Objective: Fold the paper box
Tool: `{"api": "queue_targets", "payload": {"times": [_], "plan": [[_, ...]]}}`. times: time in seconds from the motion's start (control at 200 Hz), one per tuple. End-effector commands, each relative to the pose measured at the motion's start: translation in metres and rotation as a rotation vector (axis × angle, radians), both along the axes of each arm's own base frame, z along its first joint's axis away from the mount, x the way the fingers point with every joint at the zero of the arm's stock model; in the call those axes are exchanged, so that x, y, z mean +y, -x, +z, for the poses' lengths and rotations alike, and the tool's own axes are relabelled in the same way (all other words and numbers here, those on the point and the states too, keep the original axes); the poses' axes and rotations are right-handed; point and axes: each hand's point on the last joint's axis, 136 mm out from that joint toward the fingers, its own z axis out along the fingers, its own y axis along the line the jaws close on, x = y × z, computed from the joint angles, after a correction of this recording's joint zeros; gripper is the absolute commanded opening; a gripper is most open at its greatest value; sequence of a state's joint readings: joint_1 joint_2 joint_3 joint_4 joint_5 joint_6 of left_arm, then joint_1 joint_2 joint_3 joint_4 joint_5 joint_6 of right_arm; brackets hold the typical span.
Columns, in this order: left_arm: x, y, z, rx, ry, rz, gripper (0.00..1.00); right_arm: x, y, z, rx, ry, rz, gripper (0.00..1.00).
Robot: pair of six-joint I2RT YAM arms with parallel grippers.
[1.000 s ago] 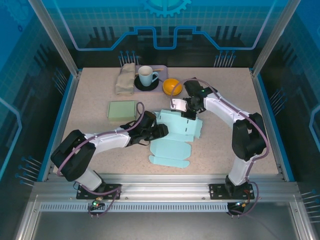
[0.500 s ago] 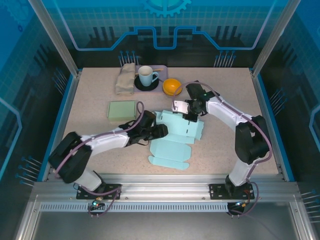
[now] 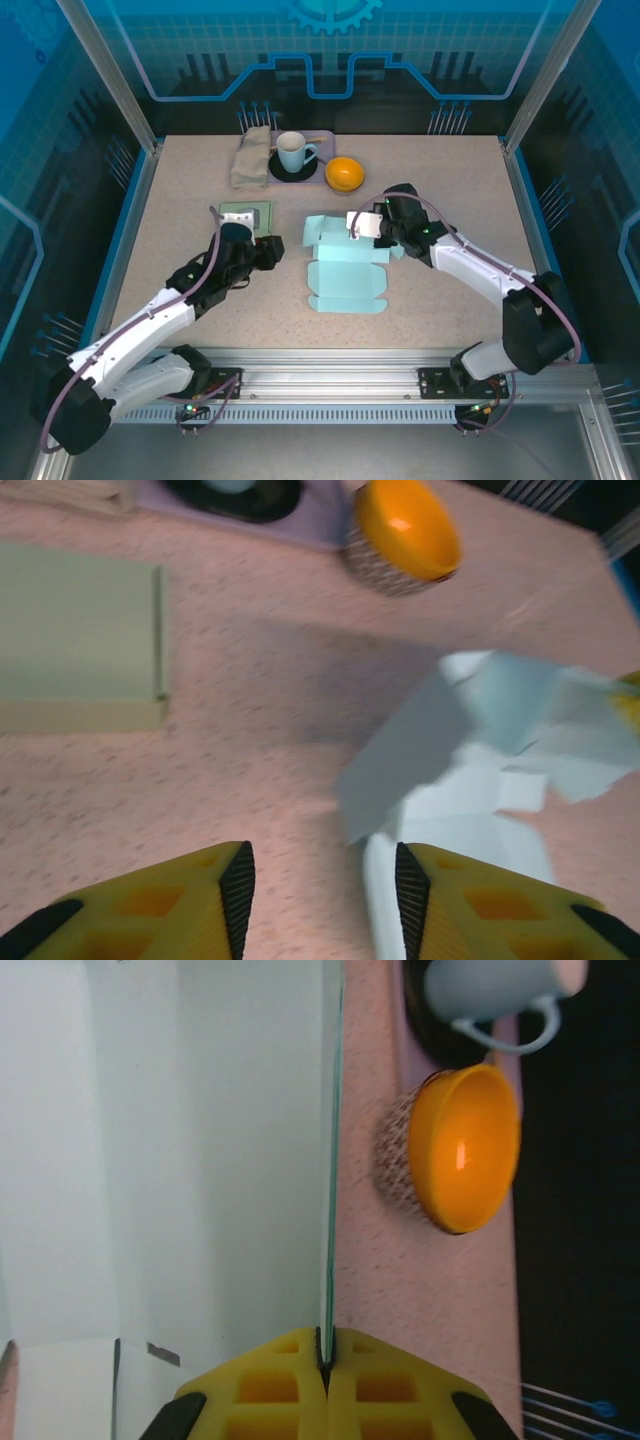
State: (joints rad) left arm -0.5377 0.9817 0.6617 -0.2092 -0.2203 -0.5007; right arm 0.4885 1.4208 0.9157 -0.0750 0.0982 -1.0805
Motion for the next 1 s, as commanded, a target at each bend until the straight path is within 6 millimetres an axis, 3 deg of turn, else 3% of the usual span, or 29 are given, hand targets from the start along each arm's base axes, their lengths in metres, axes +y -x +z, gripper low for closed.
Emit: {"api": "queue_targets", "payload": {"times": [0.0, 0.125, 0.305, 0.475, 0.995], "plan": [[0.008, -0.002, -0.021, 0.01, -0.103, -0.01, 0.4, 0.013, -0.005, 0.032, -0.22, -0.01, 0.088, 0.0], [-0.011, -0.01, -0.026, -0.054, -0.104, -0.12, 0.36, 0.015, -0.002, 0.023, -0.232, 0.007, 0.103, 0.0], [-0.019, -0.021, -0.038, -0.086, -0.174, -0.181, 0.36, 0.02, 0.004, 0.011, -0.258, 0.086, 0.135, 0.0], [-0.046, -0.03, -0.052, -0.128, -0.173, -0.318, 0.3, 0.021, 0.004, 0.007, -0.249, 0.088, 0.133, 0.0], [-0.062, -0.026, -0.07, -0.091, -0.155, -0.397, 0.29, 0.026, 0.003, -0.026, -0.264, 0.125, 0.13, 0.0]]}}
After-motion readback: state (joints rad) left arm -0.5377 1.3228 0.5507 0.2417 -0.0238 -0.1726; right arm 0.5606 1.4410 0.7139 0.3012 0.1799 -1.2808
